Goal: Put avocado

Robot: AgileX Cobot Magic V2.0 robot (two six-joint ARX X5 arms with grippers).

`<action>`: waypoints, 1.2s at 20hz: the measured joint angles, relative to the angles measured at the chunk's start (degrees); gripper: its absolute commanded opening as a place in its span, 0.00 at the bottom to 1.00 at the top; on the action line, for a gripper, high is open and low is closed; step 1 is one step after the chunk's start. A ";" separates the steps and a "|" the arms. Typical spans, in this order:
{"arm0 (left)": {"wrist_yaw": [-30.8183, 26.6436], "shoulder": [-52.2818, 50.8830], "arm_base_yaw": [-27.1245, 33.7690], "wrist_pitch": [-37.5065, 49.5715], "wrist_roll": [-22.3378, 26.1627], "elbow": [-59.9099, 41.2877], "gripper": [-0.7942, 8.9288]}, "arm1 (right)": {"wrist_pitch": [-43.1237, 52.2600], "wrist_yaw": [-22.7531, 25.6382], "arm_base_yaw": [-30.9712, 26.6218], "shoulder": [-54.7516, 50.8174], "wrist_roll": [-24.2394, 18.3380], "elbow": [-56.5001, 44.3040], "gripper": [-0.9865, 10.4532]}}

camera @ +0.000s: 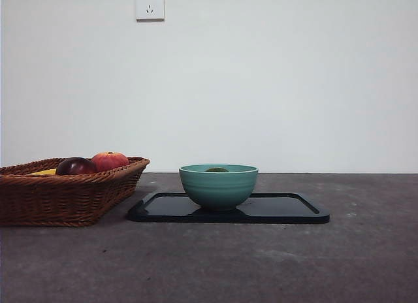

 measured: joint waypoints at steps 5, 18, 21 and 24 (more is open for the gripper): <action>1.46 0.00 18.03 22.14 10.10 -15.74 0.10 | 0.02 -0.02 0.00 0.00 0.00 0.00 0.10; 11.72 -6.73 27.78 59.98 7.17 -51.80 0.10 | 0.02 0.11 0.00 0.00 0.00 0.00 0.10; 12.48 -7.91 28.24 57.51 6.47 -51.80 0.10 | 0.02 0.11 0.00 0.00 0.00 0.00 0.10; 12.48 -8.48 28.63 54.23 6.47 -51.80 0.10 | 0.02 0.11 0.00 0.00 0.00 0.00 0.10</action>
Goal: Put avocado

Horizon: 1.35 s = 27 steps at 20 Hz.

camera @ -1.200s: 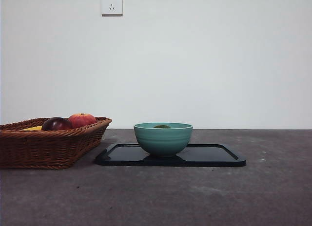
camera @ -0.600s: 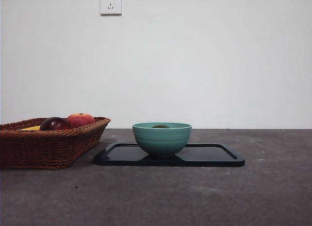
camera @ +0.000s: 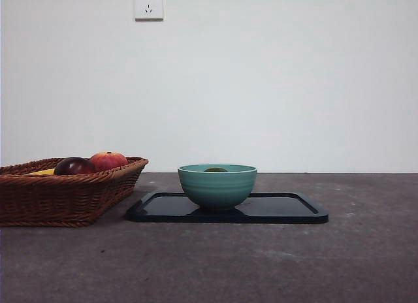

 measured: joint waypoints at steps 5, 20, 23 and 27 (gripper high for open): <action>0.02 -2.54 0.98 -1.73 0.83 0.00 0.10 | 0.00 0.00 0.00 0.00 0.00 0.00 0.10; 3.96 -4.87 1.25 -2.97 5.29 -0.02 0.10 | 0.00 0.00 0.00 0.00 0.00 0.00 0.10; 3.96 -4.87 1.25 -2.97 5.42 -0.02 0.10 | 0.00 0.00 0.00 0.00 0.00 0.00 0.10; 3.96 -4.87 1.25 -2.97 5.42 -0.02 0.10 | 0.00 0.00 0.00 0.00 0.00 0.00 0.10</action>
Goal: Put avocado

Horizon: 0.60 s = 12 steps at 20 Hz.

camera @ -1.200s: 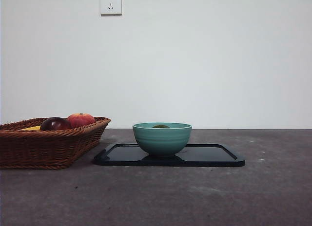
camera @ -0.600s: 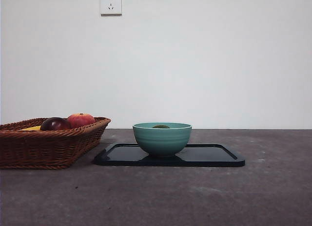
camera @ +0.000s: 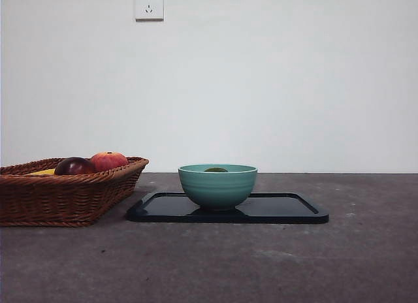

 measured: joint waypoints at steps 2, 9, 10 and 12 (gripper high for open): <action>0.00 0.00 0.00 0.00 0.00 0.00 0.10 | 0.00 0.00 0.00 0.00 0.00 0.00 0.10; 0.00 0.00 0.00 0.00 0.00 0.00 0.10 | 0.13 -0.04 -2.21 -0.66 0.00 0.00 0.10; 0.02 0.00 0.00 0.00 0.00 0.00 0.10 | 0.20 0.07 -4.11 -1.07 -0.17 0.00 0.10; 0.02 0.00 0.00 0.00 0.00 0.00 0.10 | 3.23 2.38 -9.22 -2.82 -2.27 -1.27 0.10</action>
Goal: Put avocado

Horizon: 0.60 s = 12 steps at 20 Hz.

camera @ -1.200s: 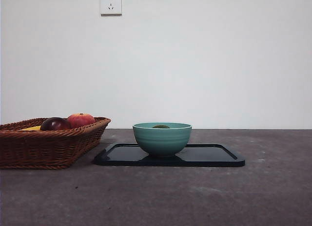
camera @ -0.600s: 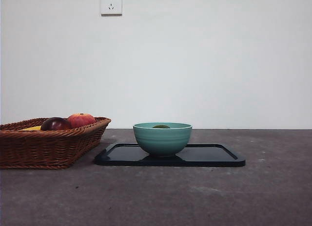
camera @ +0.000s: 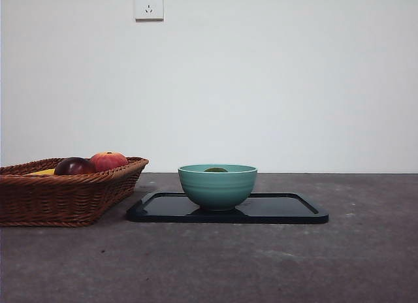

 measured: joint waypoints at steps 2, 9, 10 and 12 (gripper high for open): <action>0.02 0.00 0.00 0.00 0.00 0.00 0.10 | 7.76 0.83 -5.99 -3.41 -4.02 -4.66 0.10; 0.02 0.00 0.00 0.00 0.00 0.00 0.10 | 43.39 0.61 -27.98 -14.73 -16.55 -31.23 0.10; 0.02 0.00 0.00 0.00 0.00 0.00 0.10 | 46.07 0.09 -29.90 -15.67 -17.05 -33.92 0.10; 0.02 0.00 0.00 0.00 0.00 0.00 0.10 | 48.43 -2.62 -32.89 -17.64 -18.29 -38.01 0.10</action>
